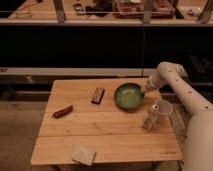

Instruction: Drag the ceramic bowl in a circle

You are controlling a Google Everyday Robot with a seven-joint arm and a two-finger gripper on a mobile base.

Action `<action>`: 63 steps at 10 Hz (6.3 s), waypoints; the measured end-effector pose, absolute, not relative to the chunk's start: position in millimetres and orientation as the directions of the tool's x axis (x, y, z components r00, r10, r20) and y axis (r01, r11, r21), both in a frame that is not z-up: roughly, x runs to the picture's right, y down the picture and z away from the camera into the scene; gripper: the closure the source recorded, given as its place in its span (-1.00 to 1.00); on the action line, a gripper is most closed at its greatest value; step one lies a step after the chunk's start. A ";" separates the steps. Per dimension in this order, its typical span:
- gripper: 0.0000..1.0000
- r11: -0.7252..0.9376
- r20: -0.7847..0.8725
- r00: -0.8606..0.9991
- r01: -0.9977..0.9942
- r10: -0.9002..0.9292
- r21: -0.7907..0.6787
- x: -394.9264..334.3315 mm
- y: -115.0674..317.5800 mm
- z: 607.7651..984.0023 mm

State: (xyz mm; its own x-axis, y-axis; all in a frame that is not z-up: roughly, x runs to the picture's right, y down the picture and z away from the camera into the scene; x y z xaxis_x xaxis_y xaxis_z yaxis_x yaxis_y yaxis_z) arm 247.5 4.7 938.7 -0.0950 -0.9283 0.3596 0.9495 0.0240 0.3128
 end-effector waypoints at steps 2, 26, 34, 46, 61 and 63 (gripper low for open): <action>0.79 0.017 0.364 -0.120 0.936 -0.924 0.352 216.9 6.6 947.3; 0.79 -0.030 0.318 -0.189 0.895 -0.929 0.444 186.1 21.7 938.0; 0.79 -0.078 0.346 -0.340 0.803 -0.875 0.591 178.7 87.8 894.8; 0.79 -0.059 0.309 -0.211 0.898 -0.927 0.436 207.7 8.9 925.5; 0.79 -0.179 0.350 -0.371 0.862 -0.860 0.474 198.2 85.5 898.7; 0.79 -0.154 0.350 -0.304 0.905 -0.886 0.395 228.8 65.8 911.9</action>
